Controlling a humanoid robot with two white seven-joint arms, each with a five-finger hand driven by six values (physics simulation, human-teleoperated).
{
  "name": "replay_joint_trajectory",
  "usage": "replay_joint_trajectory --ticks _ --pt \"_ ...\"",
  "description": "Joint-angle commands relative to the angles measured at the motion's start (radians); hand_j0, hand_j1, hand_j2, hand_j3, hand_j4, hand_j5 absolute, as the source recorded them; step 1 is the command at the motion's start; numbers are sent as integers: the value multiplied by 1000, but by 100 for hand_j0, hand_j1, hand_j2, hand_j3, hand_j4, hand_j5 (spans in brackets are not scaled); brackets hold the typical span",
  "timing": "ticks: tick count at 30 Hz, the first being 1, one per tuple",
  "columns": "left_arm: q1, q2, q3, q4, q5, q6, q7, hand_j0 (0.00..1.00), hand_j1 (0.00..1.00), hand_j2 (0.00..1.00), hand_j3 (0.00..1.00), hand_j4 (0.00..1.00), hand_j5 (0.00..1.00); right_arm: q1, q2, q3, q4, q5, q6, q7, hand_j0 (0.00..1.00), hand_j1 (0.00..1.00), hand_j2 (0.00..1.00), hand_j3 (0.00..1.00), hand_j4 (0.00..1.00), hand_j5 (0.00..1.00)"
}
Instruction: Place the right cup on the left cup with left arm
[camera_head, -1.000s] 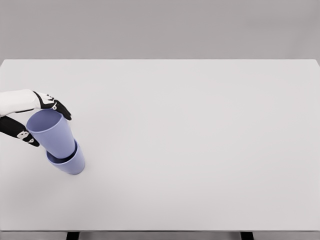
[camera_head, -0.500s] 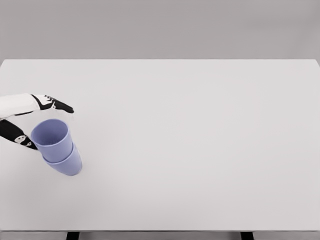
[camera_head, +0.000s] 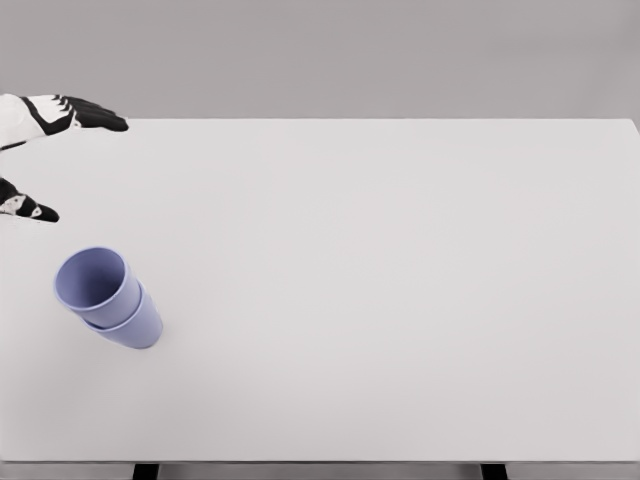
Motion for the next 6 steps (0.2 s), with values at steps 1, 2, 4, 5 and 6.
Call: replay_joint_trajectory --ticks 1,2,4,5,6 --pt "-3 -117 53 -48 9 2 0 100 100 100 100 100 100 0 0 0 0 0 0 0 100 100 100 100 100 100" --pt "-5 -158 53 -65 10 2 0 100 100 100 100 100 100 0 0 0 0 0 0 0 100 100 100 100 100 100" --pt "-12 -232 47 -68 10 2 0 100 100 100 100 100 100 0 0 0 0 0 0 0 100 100 100 100 100 100" --pt "-12 -256 44 -71 10 2 0 100 100 100 100 100 100 0 0 0 0 0 0 0 100 100 100 100 100 100" --pt "-12 -287 42 -71 10 2 0 100 100 100 100 100 100 0 0 0 0 0 0 0 100 100 100 100 100 100"
